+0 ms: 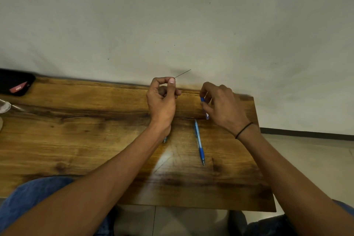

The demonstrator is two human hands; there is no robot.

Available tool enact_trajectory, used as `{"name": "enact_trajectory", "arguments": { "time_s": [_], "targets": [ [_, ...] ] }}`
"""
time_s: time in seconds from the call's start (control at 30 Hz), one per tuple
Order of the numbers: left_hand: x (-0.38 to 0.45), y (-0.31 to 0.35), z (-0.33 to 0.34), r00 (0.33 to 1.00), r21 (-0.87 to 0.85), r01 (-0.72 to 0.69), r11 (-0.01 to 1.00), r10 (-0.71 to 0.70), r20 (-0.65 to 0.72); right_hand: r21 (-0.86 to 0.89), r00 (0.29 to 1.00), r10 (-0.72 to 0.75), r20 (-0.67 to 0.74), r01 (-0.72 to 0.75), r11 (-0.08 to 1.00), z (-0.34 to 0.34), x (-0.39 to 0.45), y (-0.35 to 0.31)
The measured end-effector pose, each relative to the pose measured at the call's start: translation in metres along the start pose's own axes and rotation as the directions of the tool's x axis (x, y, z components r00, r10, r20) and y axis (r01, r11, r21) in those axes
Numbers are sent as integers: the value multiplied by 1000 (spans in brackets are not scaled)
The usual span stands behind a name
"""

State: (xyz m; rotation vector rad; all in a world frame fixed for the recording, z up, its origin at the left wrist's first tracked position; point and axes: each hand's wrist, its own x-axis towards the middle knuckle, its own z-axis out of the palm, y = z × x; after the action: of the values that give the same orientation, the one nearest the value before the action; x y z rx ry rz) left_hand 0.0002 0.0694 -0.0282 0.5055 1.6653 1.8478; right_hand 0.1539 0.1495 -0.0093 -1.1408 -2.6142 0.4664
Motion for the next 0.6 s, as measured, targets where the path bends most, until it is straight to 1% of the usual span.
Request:
{"name": "enact_trajectory", "arguments": {
  "time_s": [0.1,0.17,0.3,0.43,0.6],
  "targets": [
    [-1,1,0,1000,-4,5,1000,-5,9,-87,1000,-22,18,23,996,13,-4,4],
    [-2,1,0,1000,-3,6,1000,-6,15,-114,999,-34,26,37,993,21,-6,7],
    [-2,1,1,1000,3,2,1000,-2,25,-142,997,-31,70,40,989,34,-6,10],
    [-3,1,2,999,2,9,1000,-9,43,-193,997,-25,79,40,980,39,-5,7],
    [-3,1,1,999,0,10,1000,-10,46,-179,994,-29,109,48,983,47,-5,6]
  ]
}}
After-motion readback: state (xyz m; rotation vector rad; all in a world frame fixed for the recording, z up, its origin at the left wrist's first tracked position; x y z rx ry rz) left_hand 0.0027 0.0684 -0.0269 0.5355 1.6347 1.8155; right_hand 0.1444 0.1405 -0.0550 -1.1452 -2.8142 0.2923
